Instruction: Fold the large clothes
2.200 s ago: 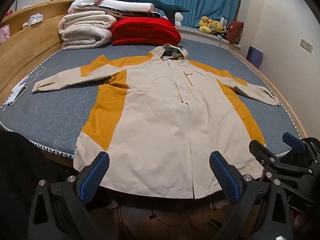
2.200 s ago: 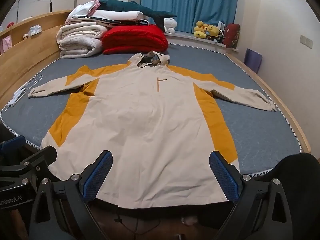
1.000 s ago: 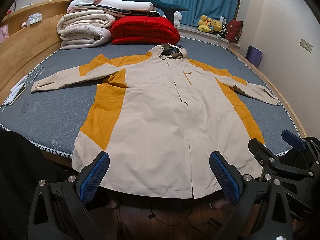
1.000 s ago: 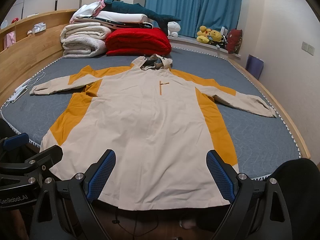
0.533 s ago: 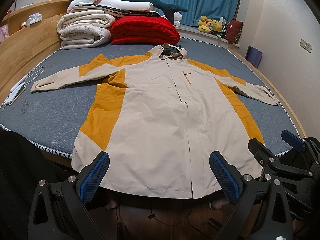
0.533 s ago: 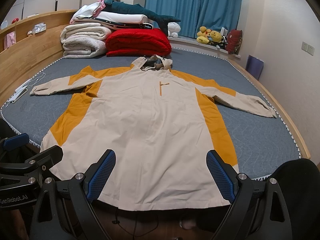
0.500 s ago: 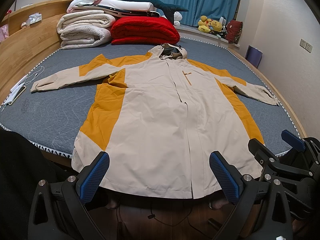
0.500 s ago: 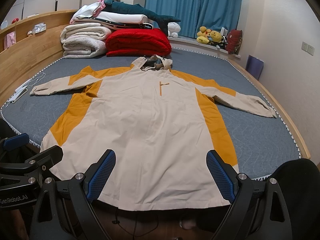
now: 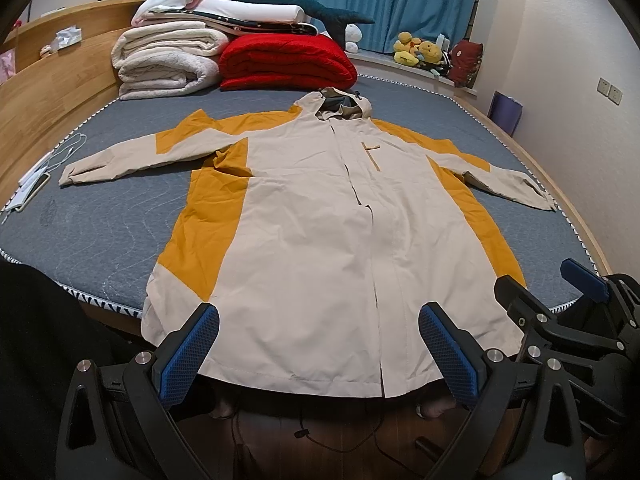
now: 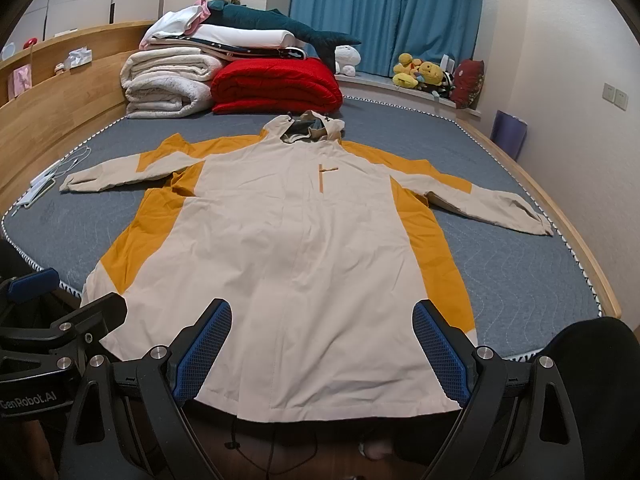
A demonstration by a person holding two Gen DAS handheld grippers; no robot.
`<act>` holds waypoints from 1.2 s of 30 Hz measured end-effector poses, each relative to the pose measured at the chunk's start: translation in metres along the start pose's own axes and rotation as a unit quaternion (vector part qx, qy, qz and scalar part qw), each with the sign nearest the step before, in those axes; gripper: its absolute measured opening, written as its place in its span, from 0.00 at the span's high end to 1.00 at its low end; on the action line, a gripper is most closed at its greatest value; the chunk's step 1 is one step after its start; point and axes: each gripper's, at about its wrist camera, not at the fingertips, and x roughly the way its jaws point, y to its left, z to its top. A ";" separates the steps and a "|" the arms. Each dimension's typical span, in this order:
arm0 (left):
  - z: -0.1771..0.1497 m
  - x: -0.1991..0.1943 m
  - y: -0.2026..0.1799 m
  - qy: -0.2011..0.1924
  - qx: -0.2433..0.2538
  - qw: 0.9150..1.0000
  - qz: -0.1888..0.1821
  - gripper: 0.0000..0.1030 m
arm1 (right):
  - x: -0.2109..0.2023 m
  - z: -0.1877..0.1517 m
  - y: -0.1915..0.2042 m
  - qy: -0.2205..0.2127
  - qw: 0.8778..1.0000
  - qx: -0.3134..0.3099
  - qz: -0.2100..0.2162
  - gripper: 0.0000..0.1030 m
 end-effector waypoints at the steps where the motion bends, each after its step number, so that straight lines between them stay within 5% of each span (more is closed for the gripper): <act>1: 0.000 -0.001 -0.002 0.000 0.002 1.000 -0.002 0.05 | 0.000 0.000 0.000 0.000 1.000 0.000 0.000 0.11; 11: 0.023 -0.018 -0.008 -0.024 0.010 1.000 -0.013 0.27 | -0.006 0.013 -0.007 -0.012 1.000 0.015 0.000 0.14; 19: 0.035 -0.017 0.002 -0.045 0.018 0.999 -0.021 0.68 | -0.029 0.037 -0.035 -0.066 0.997 0.035 -0.025 0.16; 28: 0.087 -0.004 0.034 -0.056 -0.005 0.998 -0.021 0.74 | -0.030 0.096 -0.052 -0.111 0.993 0.038 -0.013 0.19; 36: 0.187 0.049 0.081 -0.095 -0.013 0.995 -0.001 0.74 | 0.029 0.167 -0.045 -0.128 0.992 0.002 0.018 0.26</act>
